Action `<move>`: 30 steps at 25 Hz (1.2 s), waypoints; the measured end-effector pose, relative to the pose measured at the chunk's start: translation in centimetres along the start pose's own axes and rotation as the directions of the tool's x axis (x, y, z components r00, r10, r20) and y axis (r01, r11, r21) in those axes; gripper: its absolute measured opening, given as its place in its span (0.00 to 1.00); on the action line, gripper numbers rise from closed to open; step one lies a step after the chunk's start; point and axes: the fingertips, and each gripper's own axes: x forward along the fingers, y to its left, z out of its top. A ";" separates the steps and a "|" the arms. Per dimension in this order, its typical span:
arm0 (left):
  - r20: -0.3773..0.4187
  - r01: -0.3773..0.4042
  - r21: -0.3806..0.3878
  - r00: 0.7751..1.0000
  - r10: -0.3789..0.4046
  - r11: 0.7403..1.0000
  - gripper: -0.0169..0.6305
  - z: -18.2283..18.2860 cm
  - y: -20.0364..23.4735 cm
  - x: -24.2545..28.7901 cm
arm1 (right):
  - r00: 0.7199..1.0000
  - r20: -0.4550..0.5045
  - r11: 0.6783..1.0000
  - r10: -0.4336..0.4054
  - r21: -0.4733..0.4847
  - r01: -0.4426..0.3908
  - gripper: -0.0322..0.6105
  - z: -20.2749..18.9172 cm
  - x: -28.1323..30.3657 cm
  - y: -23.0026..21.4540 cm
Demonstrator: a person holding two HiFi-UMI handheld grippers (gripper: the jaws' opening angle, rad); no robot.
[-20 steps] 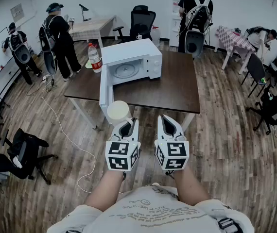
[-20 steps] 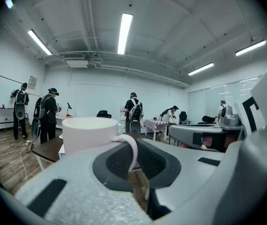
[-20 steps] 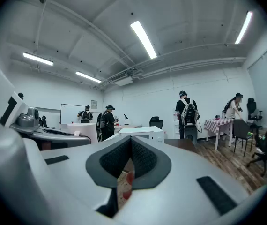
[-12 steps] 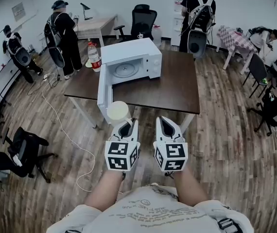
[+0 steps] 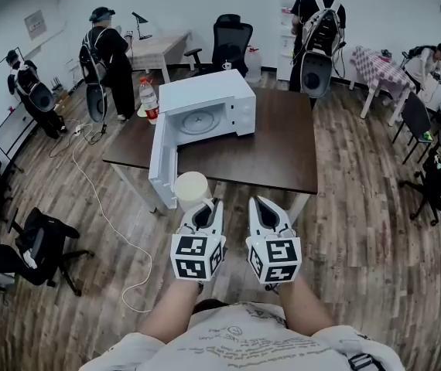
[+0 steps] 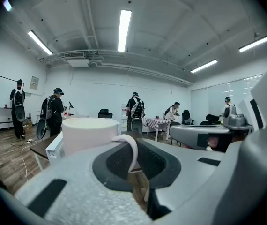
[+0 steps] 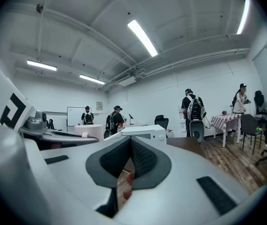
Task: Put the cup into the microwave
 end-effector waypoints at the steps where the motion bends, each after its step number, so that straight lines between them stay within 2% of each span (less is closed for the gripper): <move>1: 0.000 0.000 0.000 1.000 0.000 1.000 0.08 -0.1 -0.4 0.2 | 1.000 -0.002 1.000 -0.001 0.000 0.001 0.06 -0.2 -0.1 -0.4; 14: -0.010 0.012 0.028 1.000 -0.012 1.000 0.08 -0.1 -1.3 5.0 | 1.000 -0.018 1.000 -0.010 0.015 0.010 0.06 -0.9 1.9 -4.4; 26: -0.030 0.038 -0.015 0.999 -0.038 0.999 0.08 -0.8 0.5 10.9 | 0.999 -0.032 1.000 -0.011 0.008 0.012 0.06 -1.5 5.9 -7.1; 30: -0.033 0.050 -0.027 0.998 -0.051 0.998 0.08 -0.7 1.4 12.7 | 1.000 -0.017 0.999 -0.009 0.044 0.010 0.06 -1.1 7.7 -7.9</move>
